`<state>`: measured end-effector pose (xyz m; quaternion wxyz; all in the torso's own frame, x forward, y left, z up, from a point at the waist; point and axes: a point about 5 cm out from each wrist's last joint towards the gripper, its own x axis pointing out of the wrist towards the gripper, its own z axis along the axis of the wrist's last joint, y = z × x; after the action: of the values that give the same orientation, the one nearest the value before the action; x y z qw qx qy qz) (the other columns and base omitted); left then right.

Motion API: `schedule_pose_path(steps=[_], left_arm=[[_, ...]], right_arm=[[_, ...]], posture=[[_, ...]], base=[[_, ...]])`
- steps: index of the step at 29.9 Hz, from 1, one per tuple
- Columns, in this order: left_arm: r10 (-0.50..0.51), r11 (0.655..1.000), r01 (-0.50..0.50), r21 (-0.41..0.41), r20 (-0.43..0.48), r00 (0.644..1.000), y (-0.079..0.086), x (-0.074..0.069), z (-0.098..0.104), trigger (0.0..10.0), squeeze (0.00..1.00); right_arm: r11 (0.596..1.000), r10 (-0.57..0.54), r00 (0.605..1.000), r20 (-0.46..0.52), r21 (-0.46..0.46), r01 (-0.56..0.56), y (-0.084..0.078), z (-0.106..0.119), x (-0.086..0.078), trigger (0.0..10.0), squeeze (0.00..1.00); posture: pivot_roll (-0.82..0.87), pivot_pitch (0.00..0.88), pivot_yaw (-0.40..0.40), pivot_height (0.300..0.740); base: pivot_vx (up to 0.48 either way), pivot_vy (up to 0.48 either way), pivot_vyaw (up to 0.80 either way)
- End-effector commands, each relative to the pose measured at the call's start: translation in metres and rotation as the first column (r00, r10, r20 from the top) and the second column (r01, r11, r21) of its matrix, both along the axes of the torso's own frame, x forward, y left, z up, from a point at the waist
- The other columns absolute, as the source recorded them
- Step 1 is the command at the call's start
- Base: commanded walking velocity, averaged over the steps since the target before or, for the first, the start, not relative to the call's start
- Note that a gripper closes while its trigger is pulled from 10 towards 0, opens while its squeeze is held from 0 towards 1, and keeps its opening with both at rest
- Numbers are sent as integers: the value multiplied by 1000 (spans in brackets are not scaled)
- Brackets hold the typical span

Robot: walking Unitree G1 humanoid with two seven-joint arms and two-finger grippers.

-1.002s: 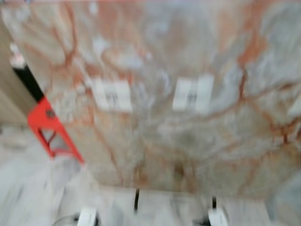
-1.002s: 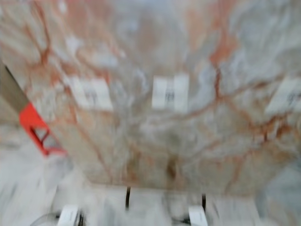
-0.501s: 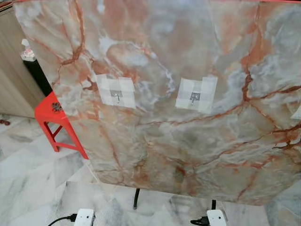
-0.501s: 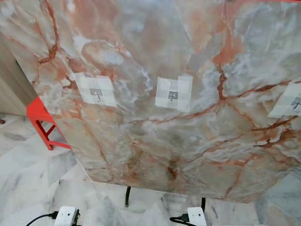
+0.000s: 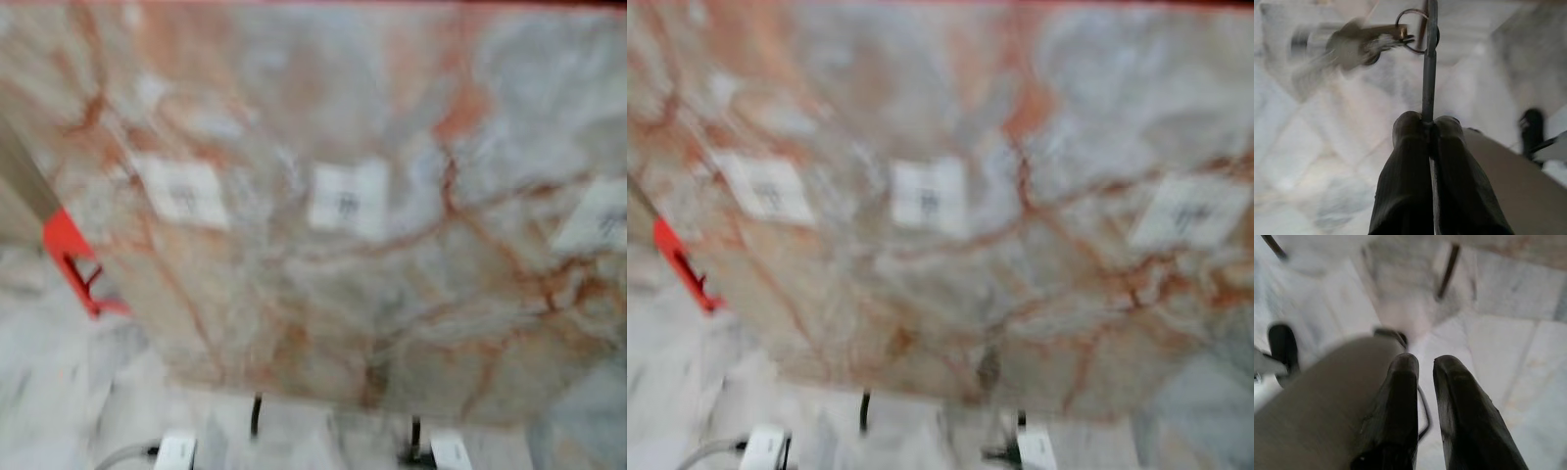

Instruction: Hang keys on a hook

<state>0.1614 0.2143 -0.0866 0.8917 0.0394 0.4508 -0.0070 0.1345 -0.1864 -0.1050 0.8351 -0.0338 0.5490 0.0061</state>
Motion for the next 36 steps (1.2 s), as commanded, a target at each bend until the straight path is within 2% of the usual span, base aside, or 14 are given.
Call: schedule_pose_path(steps=[1,6,8,11,12,13,16,19,23,26,28,31,35,36], left_arm=[[7,1000,-7,23,1,1000,7,-4,0,10000,0],[10,998,-14,61,72,997,8,1,4,10000,0],[-44,998,28,59,301,953,14,46,37,10000,0],[-40,999,25,43,383,923,21,51,50,10000,0],[-68,998,62,26,402,913,27,51,56,10000,0],[-132,991,122,50,406,904,35,49,62,10000,0],[-186,982,165,87,407,894,44,48,68,10000,0],[-264,964,256,77,422,868,48,47,82,10000,0],[-441,891,448,77,382,812,45,43,97,10000,0],[-430,895,439,77,412,803,61,52,121,10000,0],[-448,883,460,92,458,768,71,63,151,10000,0],[-496,856,504,117,462,735,74,67,173,10000,0],[-513,849,503,160,475,715,81,72,201,10000,0],[-513,849,503,160,475,715,81,72,201,10000,0]], right_arm=[[1000,-1,1000,0,7,1,2,0,1,10000,0],[1000,4,1000,-3,6,-4,2,0,1,10000,0],[1000,5,1000,-3,8,-5,3,0,1,10000,0],[1000,6,1000,-2,8,-6,3,0,1,10000,0],[1000,9,1000,-3,7,-9,2,0,1,10000,0],[1000,15,1000,-6,3,-15,2,0,1,10000,0],[1000,20,1000,-7,2,-20,2,0,1,10000,0],[1000,30,1000,-7,9,-29,8,0,2,10000,0],[999,41,999,-3,18,-41,17,-1,4,10000,0],[998,66,998,-1,15,-66,22,-1,5,10000,0],[998,60,998,2,15,-60,23,0,6,10000,0],[998,60,998,10,14,-60,23,1,11,10000,0],[998,67,998,19,12,-67,23,4,17,10000,0],[998,67,998,19,12,-67,23,4,17,10000,0]], posture=[[-102,59,5,740],[-99,58,7,740],[-100,57,8,740],[-100,57,7,740],[-90,56,4,740],[-84,54,3,740],[-80,53,2,740],[-77,47,2,740],[-80,41,1,740],[-78,37,-1,740],[-73,26,2,740],[-73,21,3,740],[-72,16,1,740],[-72,16,1,740]], base=[[0,0,0],[0,0,0],[0,0,0],[0,0,0],[0,0,0],[0,0,0],[0,0,0],[0,0,0],[0,0,0],[0,0,0],[0,0,0],[0,0,0],[0,0,0],[0,0,0]])
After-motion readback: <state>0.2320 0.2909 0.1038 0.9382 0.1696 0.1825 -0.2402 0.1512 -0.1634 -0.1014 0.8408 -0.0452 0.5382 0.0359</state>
